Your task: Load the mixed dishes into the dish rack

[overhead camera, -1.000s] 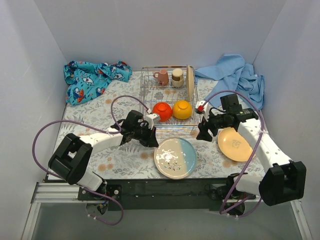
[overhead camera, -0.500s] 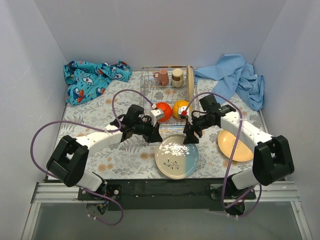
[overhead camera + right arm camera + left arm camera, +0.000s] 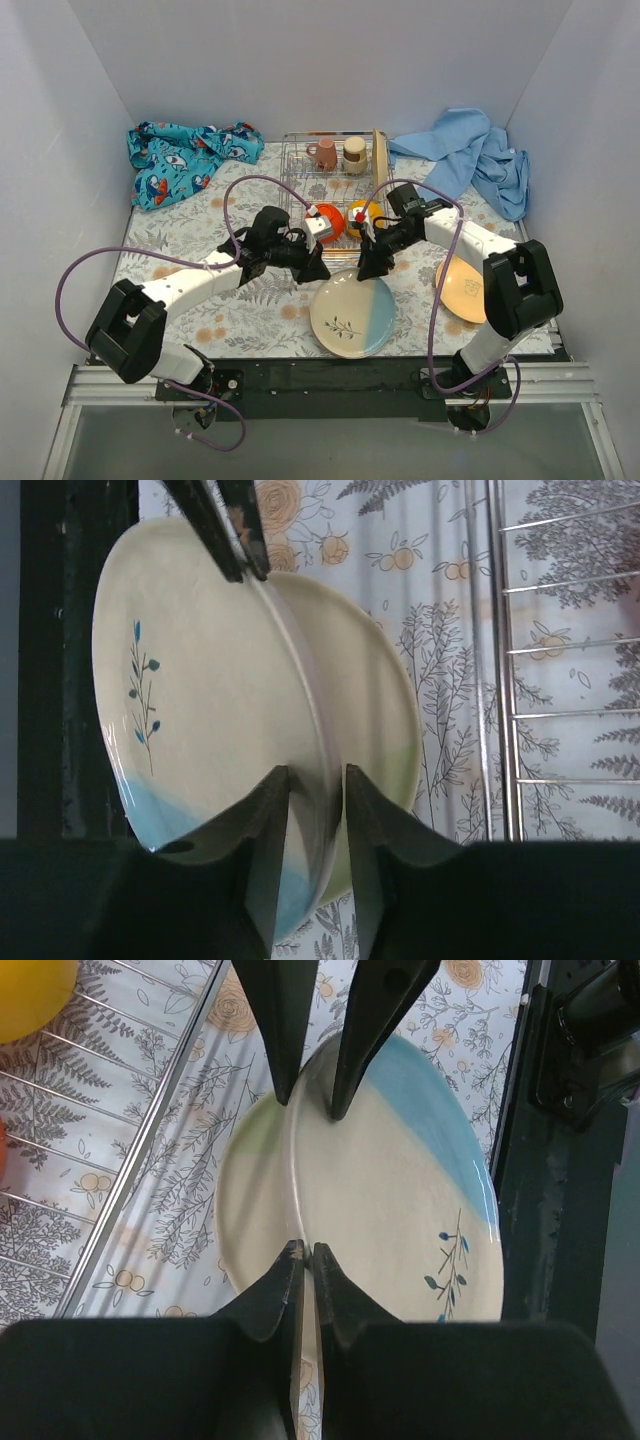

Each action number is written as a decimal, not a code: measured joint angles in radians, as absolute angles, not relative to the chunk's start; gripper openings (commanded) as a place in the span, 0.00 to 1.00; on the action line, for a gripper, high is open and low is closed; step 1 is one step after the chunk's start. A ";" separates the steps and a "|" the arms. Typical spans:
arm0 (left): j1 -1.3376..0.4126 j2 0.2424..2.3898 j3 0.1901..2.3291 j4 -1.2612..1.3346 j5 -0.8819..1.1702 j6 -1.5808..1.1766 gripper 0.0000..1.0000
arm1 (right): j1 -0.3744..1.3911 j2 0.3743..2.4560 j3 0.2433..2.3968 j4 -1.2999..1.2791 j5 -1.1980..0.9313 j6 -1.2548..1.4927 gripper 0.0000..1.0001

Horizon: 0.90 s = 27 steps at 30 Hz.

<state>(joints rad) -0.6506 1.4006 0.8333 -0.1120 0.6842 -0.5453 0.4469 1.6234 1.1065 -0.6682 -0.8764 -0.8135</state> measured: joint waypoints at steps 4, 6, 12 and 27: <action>-0.652 1.398 0.830 -0.104 0.672 -0.532 0.00 | 0.441 1.656 1.124 -0.714 -0.917 -0.806 0.04; -0.652 1.391 0.825 -0.097 0.671 -0.530 0.00 | 0.433 1.656 1.137 -0.744 -0.930 -0.794 0.01; -0.662 1.364 0.824 -0.095 0.655 -0.538 0.33 | 0.431 1.655 1.156 -0.782 -0.932 -0.788 0.01; -0.461 1.262 1.034 -0.004 0.179 -0.655 0.00 | 0.447 1.613 1.433 -0.844 -0.789 -0.622 0.01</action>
